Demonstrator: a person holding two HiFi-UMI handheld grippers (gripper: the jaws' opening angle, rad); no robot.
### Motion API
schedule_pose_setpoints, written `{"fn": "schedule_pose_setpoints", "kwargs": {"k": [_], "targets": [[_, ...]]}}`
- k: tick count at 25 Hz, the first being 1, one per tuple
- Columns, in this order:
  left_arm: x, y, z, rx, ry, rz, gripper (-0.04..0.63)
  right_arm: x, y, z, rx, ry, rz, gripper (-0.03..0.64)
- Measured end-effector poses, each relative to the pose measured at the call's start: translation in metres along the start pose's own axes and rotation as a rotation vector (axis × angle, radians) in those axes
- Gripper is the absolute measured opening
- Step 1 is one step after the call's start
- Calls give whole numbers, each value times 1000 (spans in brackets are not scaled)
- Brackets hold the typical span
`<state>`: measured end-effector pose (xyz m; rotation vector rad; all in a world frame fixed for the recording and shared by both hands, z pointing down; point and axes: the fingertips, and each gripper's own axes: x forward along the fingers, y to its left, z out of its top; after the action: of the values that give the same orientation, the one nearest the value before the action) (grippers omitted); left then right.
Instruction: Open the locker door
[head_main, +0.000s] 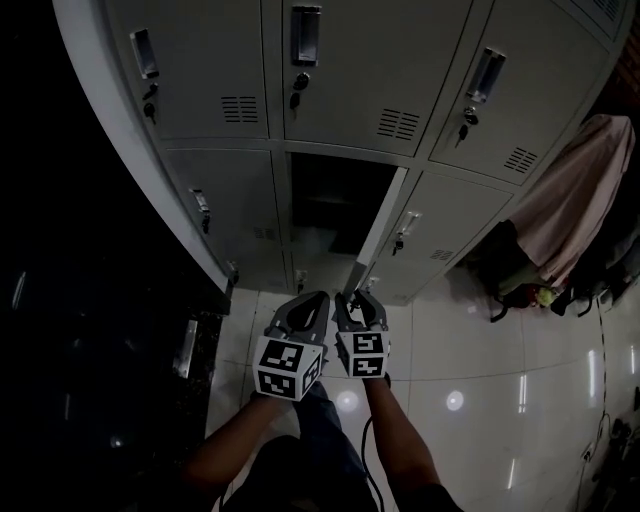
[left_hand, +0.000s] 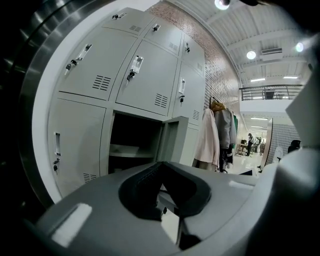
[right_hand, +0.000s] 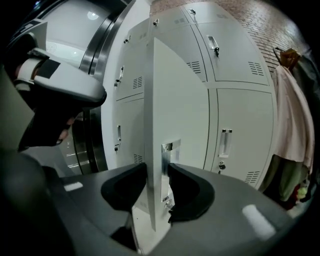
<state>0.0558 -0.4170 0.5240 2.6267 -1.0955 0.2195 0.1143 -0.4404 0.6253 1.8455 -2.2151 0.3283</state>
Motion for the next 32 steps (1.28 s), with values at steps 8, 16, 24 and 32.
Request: {"fn": "schedule_pose_setpoints", "kwargs": {"k": [8, 16, 24, 32], "targets": [[-5, -20, 2, 19, 3, -22, 5, -13, -12, -4, -19, 35, -11, 135], [-24, -24, 3, 36, -10, -7, 5, -24, -18, -7, -39, 56, -39, 178], [-53, -37, 2, 45, -22, 14, 5, -56, -22, 7, -56, 18, -85, 179], [-109, -67, 29, 45, -33, 26, 5, -126, 13, 49, -19, -17, -70, 179]]}}
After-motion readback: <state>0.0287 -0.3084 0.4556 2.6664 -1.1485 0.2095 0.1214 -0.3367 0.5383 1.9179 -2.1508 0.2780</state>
